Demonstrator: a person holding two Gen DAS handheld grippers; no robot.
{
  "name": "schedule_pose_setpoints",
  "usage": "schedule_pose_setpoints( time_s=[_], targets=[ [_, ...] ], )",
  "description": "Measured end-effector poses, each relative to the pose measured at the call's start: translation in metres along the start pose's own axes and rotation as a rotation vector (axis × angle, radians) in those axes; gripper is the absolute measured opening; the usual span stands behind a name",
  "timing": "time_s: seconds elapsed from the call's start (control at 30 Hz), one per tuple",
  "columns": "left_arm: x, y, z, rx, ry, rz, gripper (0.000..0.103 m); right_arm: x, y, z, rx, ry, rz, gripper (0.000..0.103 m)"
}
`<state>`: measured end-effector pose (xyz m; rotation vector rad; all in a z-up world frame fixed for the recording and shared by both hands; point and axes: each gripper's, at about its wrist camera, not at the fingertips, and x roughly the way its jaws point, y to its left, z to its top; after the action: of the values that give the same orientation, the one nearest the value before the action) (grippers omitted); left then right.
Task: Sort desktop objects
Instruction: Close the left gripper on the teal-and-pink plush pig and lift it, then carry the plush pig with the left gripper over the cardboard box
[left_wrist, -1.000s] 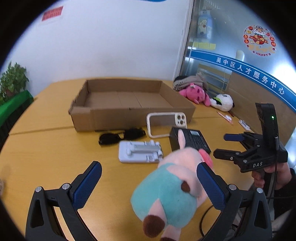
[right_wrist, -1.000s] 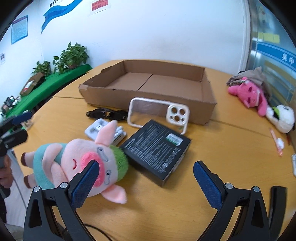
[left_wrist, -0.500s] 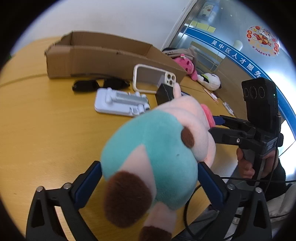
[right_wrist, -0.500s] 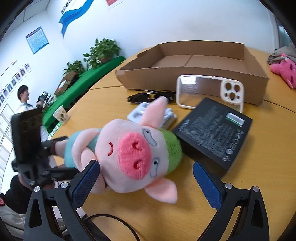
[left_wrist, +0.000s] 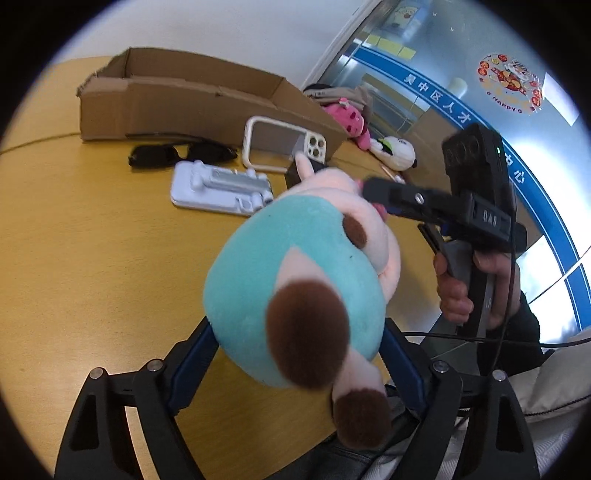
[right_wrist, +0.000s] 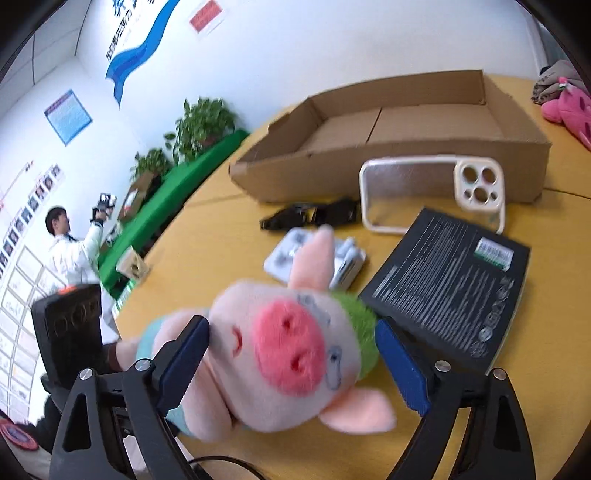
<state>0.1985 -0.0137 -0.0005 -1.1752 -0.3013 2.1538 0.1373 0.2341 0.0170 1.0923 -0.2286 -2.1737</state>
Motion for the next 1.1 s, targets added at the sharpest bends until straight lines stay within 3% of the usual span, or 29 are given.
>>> schedule_pose_setpoints(
  time_s=[0.1, 0.27, 0.37, 0.43, 0.5, 0.53, 0.6, 0.77, 0.87, 0.97, 1.1],
  targets=[
    [-0.012, 0.014, 0.016, -0.004, -0.031, 0.011, 0.086, -0.024, 0.000, -0.009, 0.007, -0.002, -0.007, 0.095],
    [-0.015, 0.030, 0.047, 0.031, -0.036, -0.065, 0.086, -0.036, -0.008, -0.049, 0.175, 0.057, 0.115, 0.100],
    [-0.001, 0.034, 0.061, 0.126, 0.026, -0.073, 0.087, -0.013, -0.007, -0.076, 0.284, 0.135, 0.219, 0.100],
    [0.020, 0.045, 0.069, 0.136, 0.125, -0.099, 0.088, 0.005, -0.001, -0.085, 0.344, 0.166, 0.270, 0.100],
    [0.041, 0.052, 0.067, 0.103, 0.243, -0.214, 0.087, 0.017, 0.006, -0.084, 0.386, 0.153, 0.313, 0.100],
    [0.045, 0.047, 0.063, 0.129, 0.271, -0.233, 0.087, 0.021, 0.010, -0.081, 0.391, 0.137, 0.326, 0.100],
    [0.047, 0.026, 0.052, 0.207, 0.288, -0.208, 0.086, 0.024, 0.013, -0.077, 0.400, 0.109, 0.318, 0.100],
    [0.046, -0.007, 0.025, 0.201, 0.308, -0.249, 0.085, 0.023, 0.005, -0.071, 0.460, 0.046, 0.274, 0.103],
    [0.046, -0.005, 0.020, 0.161, 0.297, -0.262, 0.085, 0.021, 0.002, -0.065, 0.430, 0.032, 0.265, 0.102],
    [0.048, 0.016, 0.030, 0.038, 0.252, -0.284, 0.085, 0.022, 0.007, -0.061, 0.368, 0.031, 0.228, 0.096],
    [0.055, 0.016, 0.035, 0.010, 0.252, -0.288, 0.085, 0.021, 0.010, -0.053, 0.332, 0.025, 0.215, 0.090]
  ],
)
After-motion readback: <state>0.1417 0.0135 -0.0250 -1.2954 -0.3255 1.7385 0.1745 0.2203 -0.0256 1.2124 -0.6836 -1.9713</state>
